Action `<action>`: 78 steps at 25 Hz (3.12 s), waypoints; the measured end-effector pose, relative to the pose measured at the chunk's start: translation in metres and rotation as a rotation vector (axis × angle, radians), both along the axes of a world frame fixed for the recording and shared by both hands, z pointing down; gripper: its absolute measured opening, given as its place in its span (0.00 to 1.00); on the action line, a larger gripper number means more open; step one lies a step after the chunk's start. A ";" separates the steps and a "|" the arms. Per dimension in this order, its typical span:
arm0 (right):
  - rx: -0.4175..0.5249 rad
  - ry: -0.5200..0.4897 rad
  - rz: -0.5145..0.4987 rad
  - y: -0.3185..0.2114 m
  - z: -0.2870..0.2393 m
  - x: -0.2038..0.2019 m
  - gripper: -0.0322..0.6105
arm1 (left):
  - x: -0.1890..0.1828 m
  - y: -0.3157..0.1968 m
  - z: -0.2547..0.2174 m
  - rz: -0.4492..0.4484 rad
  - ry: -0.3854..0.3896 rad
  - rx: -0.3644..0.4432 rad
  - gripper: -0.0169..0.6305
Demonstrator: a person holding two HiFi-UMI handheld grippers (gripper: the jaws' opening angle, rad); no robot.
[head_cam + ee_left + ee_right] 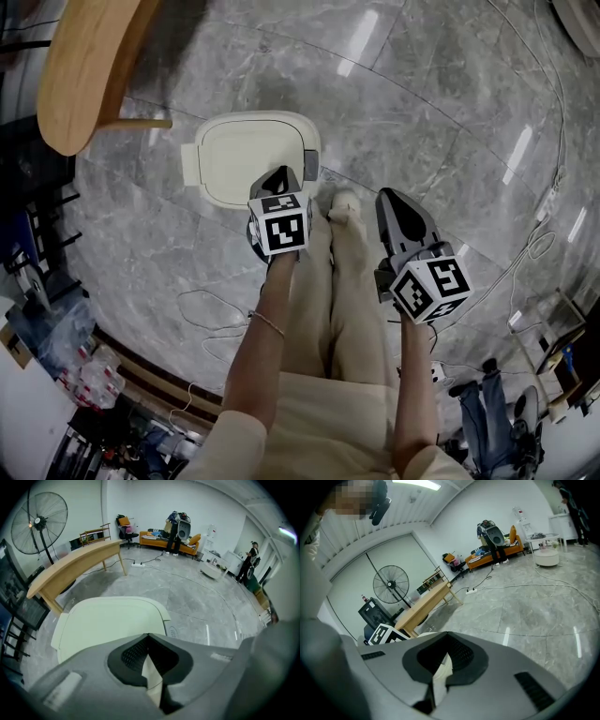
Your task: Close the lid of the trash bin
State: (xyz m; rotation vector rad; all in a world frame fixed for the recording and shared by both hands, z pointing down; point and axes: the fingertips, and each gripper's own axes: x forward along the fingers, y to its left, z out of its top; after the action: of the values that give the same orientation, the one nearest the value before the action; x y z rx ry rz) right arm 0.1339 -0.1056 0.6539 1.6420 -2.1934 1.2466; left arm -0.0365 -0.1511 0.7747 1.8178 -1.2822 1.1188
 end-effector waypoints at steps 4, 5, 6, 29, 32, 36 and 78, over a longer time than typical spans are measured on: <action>0.013 0.020 0.012 -0.002 -0.016 0.010 0.06 | 0.005 -0.001 -0.020 0.030 0.029 0.038 0.06; 0.021 0.024 0.017 -0.004 -0.020 0.012 0.06 | 0.006 -0.002 -0.025 0.032 0.040 0.049 0.06; 0.030 0.028 0.023 -0.006 -0.025 0.012 0.06 | 0.007 -0.003 -0.032 0.036 0.048 0.059 0.06; 0.241 0.131 -0.121 -0.037 -0.194 -0.023 0.06 | 0.016 -0.016 -0.271 0.146 0.256 0.427 0.06; 0.293 0.136 -0.114 -0.038 -0.221 -0.020 0.06 | 0.028 -0.019 -0.308 0.194 0.287 0.489 0.06; 0.360 0.157 -0.094 -0.039 -0.256 -0.002 0.06 | 0.046 -0.022 -0.352 0.255 0.321 0.571 0.06; 0.665 0.207 0.062 -0.070 -0.390 0.042 0.06 | 0.007 -0.059 -0.514 0.199 0.404 0.957 0.06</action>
State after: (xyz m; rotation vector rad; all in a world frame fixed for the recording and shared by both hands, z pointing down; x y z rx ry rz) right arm 0.1760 -0.1759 0.2641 1.9423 -2.5868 0.3194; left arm -0.0294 -0.2102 0.2609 2.7143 -1.5197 0.1305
